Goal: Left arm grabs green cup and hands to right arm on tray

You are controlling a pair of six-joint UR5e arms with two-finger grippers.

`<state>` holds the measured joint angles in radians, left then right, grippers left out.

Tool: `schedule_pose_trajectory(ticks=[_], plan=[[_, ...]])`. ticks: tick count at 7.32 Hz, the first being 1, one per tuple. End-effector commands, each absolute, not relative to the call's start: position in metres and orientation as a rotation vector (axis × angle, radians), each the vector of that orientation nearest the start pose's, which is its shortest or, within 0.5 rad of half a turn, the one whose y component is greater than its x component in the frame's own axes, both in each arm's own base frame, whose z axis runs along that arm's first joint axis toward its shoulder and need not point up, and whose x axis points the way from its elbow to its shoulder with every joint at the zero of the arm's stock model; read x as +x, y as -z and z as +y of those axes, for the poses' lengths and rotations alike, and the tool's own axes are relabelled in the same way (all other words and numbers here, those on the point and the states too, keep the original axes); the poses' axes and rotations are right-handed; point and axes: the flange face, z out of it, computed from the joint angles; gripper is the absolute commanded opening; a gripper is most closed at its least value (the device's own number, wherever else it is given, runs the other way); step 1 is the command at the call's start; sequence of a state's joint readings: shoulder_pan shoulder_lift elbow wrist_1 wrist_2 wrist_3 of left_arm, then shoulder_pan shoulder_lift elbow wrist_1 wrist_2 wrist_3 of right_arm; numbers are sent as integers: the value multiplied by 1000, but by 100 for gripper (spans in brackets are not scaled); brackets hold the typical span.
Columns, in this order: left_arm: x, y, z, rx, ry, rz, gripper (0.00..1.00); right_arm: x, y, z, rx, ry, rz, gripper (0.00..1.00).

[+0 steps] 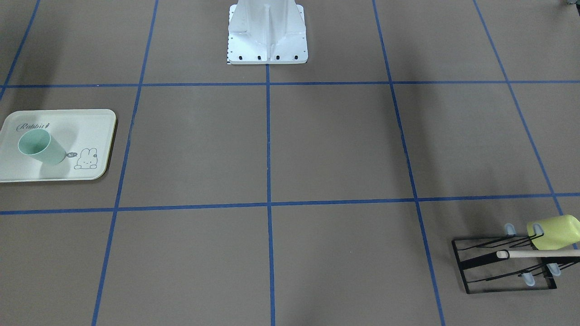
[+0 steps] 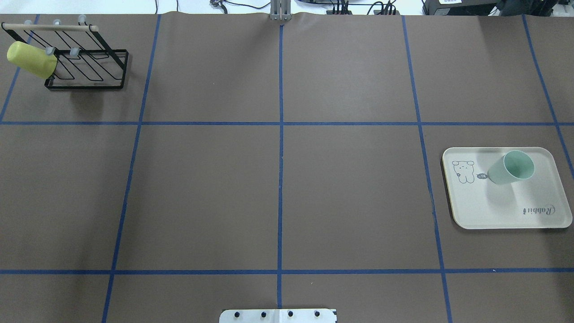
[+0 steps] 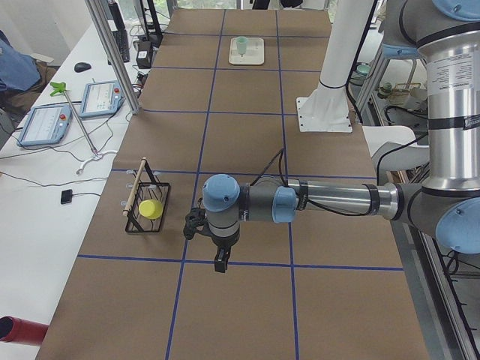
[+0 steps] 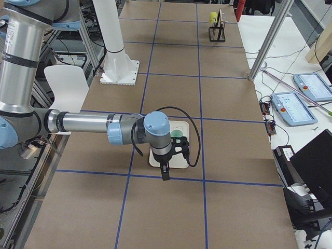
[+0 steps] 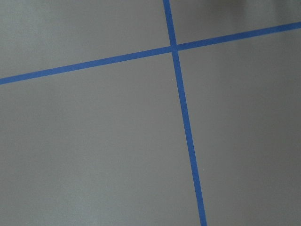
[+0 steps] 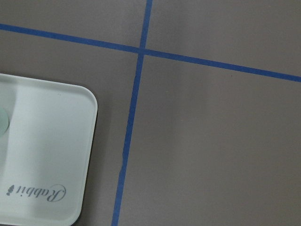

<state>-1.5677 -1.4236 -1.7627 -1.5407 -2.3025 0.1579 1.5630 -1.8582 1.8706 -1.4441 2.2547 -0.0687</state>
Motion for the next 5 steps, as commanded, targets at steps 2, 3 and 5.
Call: schedule_pose_trajectory(ticks=[2, 3, 5], plan=[[-65, -638, -430, 69, -157, 729, 100, 61, -626, -385, 154, 138, -697, 100], [-65, -639, -430, 68, -157, 729, 100, 60, -626, -385, 153, 138, -703, 100], [-66, -639, -430, 68, -157, 728, 100, 60, -627, -385, 153, 140, -706, 100]])
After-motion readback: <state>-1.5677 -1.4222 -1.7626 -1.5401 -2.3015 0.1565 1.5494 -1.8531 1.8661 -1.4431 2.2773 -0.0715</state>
